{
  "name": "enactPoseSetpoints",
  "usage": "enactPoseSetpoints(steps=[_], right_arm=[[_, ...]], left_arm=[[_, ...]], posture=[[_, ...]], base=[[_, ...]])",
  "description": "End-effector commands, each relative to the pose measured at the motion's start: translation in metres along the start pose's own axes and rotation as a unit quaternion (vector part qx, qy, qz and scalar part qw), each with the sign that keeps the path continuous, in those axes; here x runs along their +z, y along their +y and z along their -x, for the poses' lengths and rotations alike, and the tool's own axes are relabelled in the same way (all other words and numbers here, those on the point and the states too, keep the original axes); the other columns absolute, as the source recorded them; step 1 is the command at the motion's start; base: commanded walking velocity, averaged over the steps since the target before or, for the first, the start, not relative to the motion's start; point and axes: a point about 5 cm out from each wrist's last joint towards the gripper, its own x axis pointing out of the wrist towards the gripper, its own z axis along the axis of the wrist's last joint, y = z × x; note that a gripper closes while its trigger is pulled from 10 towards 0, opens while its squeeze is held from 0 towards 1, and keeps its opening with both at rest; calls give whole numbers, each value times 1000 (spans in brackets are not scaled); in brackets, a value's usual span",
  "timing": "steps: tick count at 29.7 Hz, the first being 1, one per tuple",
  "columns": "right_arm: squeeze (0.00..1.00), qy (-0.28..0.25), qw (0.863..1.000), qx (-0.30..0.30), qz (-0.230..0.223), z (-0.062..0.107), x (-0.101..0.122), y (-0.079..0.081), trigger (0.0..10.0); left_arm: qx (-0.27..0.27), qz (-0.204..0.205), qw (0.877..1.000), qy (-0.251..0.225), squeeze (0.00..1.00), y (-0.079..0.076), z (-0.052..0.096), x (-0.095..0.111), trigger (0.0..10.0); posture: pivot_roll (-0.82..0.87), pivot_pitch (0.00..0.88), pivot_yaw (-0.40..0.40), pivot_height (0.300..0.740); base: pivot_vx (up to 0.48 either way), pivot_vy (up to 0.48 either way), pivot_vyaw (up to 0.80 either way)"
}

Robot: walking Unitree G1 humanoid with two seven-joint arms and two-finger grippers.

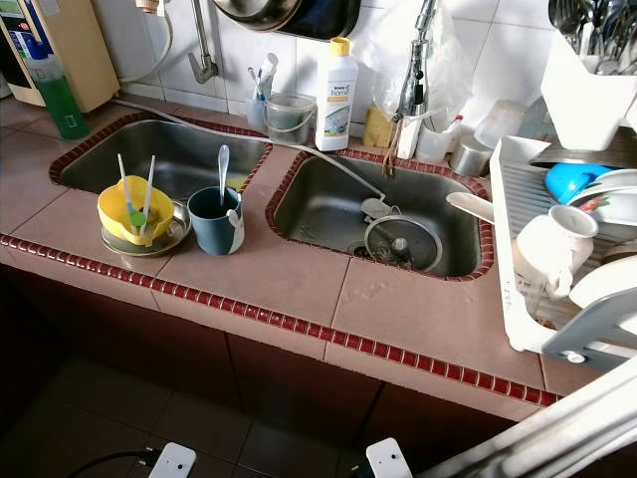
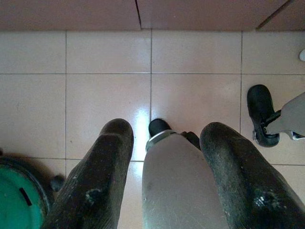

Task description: Kitchen organization

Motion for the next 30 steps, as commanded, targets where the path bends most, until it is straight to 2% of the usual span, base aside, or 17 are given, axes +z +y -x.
enactPoseSetpoints(steps=[1, 22, 24, 30], right_arm=[[0, -25, 1000, 7, 0, -1, 14, -19, 10000], [0, -25, 1000, 8, 3, -1, 14, -19, 10000], [0, -20, 1000, 13, 10, 0, 10, -18, 10000], [0, -18, 1000, 15, 12, 1, 7, -18, 10000]], left_arm=[[-8, 66, 994, -82, 0, 5, -4, 38, 10000], [-9, 64, 994, -83, 0, 5, -4, 38, 10000], [-11, 47, 996, -76, 0, 6, -4, 33, 10000], [-11, 40, 996, -73, 0, 7, -3, 31, 10000]], posture=[[-148, 54, -66, 740], [-148, 54, -66, 740], [-140, 47, -70, 740], [-140, 44, -68, 740]], base=[[0, 0, 0], [0, 0, 0], [0, 0, 0], [0, 0, 0]])
